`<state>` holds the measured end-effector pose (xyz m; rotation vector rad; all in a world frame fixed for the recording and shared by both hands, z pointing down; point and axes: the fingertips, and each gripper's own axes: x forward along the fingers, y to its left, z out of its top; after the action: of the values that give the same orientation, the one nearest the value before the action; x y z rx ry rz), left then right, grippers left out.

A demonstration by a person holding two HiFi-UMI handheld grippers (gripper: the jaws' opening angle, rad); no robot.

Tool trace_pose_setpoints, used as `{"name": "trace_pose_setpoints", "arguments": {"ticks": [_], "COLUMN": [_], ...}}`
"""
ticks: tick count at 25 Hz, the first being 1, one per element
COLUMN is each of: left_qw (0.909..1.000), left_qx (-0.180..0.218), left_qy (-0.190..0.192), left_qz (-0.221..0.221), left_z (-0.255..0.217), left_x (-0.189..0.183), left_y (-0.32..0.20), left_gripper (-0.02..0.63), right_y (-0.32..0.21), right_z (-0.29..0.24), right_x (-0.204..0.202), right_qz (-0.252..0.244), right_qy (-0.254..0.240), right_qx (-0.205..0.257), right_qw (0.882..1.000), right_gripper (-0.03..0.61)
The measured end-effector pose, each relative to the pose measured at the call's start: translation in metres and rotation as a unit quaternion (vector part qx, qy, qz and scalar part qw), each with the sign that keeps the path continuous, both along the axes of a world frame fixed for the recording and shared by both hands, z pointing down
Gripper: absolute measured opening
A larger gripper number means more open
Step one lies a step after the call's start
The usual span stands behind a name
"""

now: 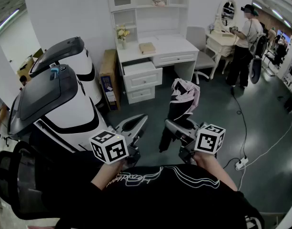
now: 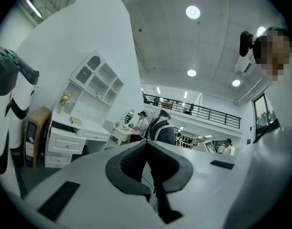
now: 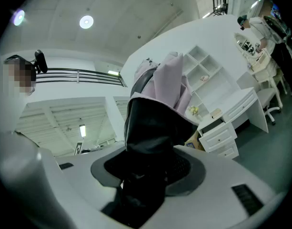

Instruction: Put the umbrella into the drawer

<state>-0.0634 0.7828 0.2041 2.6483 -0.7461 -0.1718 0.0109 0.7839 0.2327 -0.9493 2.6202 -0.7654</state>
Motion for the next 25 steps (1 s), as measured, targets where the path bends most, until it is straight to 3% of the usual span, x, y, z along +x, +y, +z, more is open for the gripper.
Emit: {"name": "trace_pose_setpoints", "arguments": {"ticks": [13, 17, 25], "left_qw": [0.9996, 0.9991, 0.9973], "left_qx": [-0.023, -0.037, -0.070], "left_qy": [-0.017, -0.020, -0.023], "left_qz": [0.004, 0.004, -0.001], "left_z": [0.024, 0.042, 0.088], "left_x": [0.026, 0.027, 0.030], "left_y": [-0.001, -0.019, -0.084], "left_gripper": [0.020, 0.020, 0.020], "right_y": [-0.002, -0.015, -0.073], "right_z": [0.014, 0.030, 0.082], "right_x": [0.028, 0.030, 0.034], "right_qz": [0.006, 0.005, -0.007], "right_qy": [0.004, 0.041, 0.081], "right_qx": [-0.004, 0.010, -0.025], "right_qw": [1.000, 0.999, 0.996], "right_gripper": [0.215, 0.215, 0.216]}}
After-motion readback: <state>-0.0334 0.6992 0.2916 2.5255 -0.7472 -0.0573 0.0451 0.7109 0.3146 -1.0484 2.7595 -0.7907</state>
